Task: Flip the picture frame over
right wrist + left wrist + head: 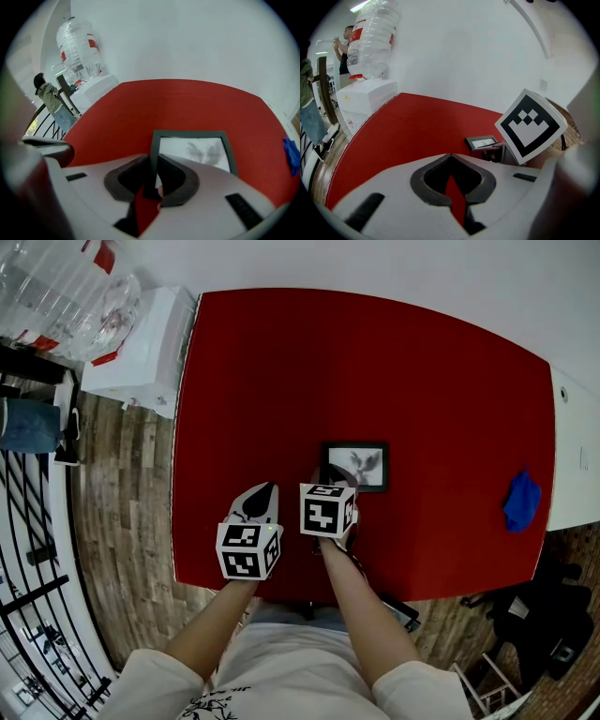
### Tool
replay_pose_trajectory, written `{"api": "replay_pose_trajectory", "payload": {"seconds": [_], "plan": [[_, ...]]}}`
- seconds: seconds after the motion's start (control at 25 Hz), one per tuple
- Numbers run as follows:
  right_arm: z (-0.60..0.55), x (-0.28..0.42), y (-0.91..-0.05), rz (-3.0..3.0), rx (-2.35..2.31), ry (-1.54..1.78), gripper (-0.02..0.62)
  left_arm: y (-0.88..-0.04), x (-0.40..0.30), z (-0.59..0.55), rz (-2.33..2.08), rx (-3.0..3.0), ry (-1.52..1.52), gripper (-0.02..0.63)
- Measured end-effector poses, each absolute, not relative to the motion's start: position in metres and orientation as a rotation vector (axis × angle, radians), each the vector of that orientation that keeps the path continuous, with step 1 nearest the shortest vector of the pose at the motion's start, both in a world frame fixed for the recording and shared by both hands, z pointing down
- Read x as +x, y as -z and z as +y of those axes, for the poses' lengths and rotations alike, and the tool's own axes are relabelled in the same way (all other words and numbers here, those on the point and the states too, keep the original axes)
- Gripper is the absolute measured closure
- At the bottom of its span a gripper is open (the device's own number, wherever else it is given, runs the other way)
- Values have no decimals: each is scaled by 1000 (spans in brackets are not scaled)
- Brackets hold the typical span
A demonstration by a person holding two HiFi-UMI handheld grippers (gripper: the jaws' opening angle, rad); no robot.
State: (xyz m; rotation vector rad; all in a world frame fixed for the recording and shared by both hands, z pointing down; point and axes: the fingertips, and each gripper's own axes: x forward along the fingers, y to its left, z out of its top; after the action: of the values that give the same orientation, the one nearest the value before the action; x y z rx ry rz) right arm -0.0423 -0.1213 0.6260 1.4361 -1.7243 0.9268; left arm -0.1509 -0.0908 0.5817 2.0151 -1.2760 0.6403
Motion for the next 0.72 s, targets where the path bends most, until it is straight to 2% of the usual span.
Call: {"api": "replay_pose_trajectory", "payload": {"seconds": [0.32, 0.72], "plan": [[-119, -43, -621, -1748, 1449, -987, 531, -582, -151, -89, -1280, 2011, -645, 600], [-123, -52, -574, -1961, 1444, -1263, 531, -579, -144, -88, -1282, 2019, -646, 600]]}}
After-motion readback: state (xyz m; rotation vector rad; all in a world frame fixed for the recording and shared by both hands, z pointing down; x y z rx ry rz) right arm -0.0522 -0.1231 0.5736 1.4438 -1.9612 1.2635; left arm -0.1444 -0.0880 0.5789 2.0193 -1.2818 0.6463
